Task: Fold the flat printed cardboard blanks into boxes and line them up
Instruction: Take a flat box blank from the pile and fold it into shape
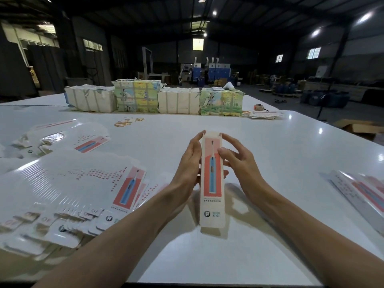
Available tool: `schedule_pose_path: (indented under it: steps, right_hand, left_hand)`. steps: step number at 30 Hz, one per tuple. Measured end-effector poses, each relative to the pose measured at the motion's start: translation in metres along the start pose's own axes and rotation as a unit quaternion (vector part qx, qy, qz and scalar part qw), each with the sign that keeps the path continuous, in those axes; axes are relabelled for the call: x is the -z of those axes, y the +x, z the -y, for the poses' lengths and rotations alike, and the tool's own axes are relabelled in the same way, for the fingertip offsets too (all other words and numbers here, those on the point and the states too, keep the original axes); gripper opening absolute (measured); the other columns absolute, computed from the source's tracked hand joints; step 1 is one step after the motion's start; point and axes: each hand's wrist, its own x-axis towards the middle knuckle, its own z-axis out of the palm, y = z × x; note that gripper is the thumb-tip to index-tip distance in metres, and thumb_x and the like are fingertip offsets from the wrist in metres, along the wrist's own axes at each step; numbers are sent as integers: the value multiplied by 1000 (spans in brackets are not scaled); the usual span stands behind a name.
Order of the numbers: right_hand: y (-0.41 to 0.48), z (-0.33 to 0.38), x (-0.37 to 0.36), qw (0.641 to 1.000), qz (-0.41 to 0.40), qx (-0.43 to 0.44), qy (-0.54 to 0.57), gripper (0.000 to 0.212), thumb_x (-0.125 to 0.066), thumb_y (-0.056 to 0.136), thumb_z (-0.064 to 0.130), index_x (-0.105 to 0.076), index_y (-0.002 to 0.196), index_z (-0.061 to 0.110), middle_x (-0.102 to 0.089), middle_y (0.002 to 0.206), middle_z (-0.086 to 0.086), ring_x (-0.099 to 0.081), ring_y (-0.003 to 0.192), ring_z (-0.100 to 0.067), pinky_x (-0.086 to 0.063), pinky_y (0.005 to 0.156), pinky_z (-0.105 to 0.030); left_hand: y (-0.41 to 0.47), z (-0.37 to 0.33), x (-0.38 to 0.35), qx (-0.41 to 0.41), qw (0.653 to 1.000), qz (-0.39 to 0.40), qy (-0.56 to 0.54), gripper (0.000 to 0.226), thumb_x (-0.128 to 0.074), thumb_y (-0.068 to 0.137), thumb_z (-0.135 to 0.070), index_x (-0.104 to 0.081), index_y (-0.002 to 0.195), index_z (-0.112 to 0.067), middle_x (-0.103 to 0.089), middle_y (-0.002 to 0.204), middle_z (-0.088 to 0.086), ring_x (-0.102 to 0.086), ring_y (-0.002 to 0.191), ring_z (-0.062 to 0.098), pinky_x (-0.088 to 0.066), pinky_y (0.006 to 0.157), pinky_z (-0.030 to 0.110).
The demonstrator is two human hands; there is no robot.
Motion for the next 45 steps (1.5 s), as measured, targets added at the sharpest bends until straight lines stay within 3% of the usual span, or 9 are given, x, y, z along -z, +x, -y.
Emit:
schedule_pose_path:
  steps: [2, 5, 7, 12, 17, 24, 33, 39, 45]
  right_hand:
    - [0, 2, 2, 1000, 1, -3, 10, 42, -65, 101, 46, -54, 142, 43, -78, 106, 17, -77, 99, -10, -59, 66, -17]
    - [-2, 3, 6, 1000, 12, -17, 18, 41, -66, 99, 49, -57, 138, 46, -76, 112, 20, -77, 101, -12, -61, 66, -23]
    - [0, 1, 8, 1000, 18, -11, 9, 30, -62, 103, 37, -63, 133, 34, -78, 111, 11, -77, 101, -20, -64, 74, -31]
    - [5, -4, 12, 998, 52, -24, -14, 15, -57, 103, 29, -66, 110, 18, -78, 103, 2, -76, 98, -21, -61, 82, -27]
    - [11, -4, 12, 986, -51, -93, 130, 32, -51, 108, 45, -56, 130, 21, -74, 108, 1, -77, 90, -19, -60, 83, -33]
    - [9, -2, 23, 999, -21, -22, 18, 21, -52, 110, 21, -69, 123, 21, -78, 102, -3, -77, 96, -29, -63, 75, -32]
    - [7, 7, 28, 999, -8, 21, 37, 35, -45, 100, -12, -73, 109, 8, -78, 112, -8, -75, 106, -32, -65, 84, -41]
    - [7, 16, 28, 990, 7, -57, 126, 31, -55, 108, 22, -77, 108, 0, -77, 111, -18, -75, 104, -35, -64, 84, -41]
    - [7, 18, 28, 986, -23, -96, 134, 19, -69, 99, 15, -79, 110, 3, -77, 106, -19, -76, 98, -32, -63, 75, -38]
  left_hand:
    - [-1, -5, -3, 29, 998, 49, -30, 35, -51, 97, -66, -49, 132, -66, -72, 123, -10, -78, 101, 25, -65, 83, 53]
    - [-2, -2, -9, 13, 996, 75, 41, 92, -88, 78, -48, -25, 145, -57, -58, 126, -15, -75, 100, 3, -63, 70, 28]
    - [-3, 4, -9, 26, 994, 85, 64, 103, -92, 70, -33, -24, 145, -50, -59, 122, -2, -76, 99, 12, -64, 72, 31]
    - [-5, 4, -4, 51, 992, 81, 87, 91, -83, 83, -10, -27, 147, -42, -61, 117, 6, -78, 91, 14, -63, 66, 29]
    - [-7, -1, -4, 48, 986, 112, 114, 85, -82, 80, -18, -29, 136, -54, -56, 122, -3, -76, 93, 11, -62, 66, 27]
    - [-9, -3, -6, 57, 977, 142, 145, 92, -84, 80, -16, -25, 141, -51, -54, 121, -1, -75, 91, 6, -62, 65, 27]
    - [-12, -9, -8, 68, 976, 129, 165, 92, -81, 75, -23, -20, 137, -54, -61, 119, -1, -77, 81, 9, -60, 63, 24]
    - [-16, -11, -6, 68, 971, 126, 191, 93, -81, 72, -26, -20, 136, -56, -59, 124, 4, -76, 90, 26, -63, 68, 29]
    - [-18, -12, -4, 58, 967, 134, 210, 92, -80, 72, -26, -20, 135, -57, -58, 127, 9, -73, 98, 32, -66, 73, 36]
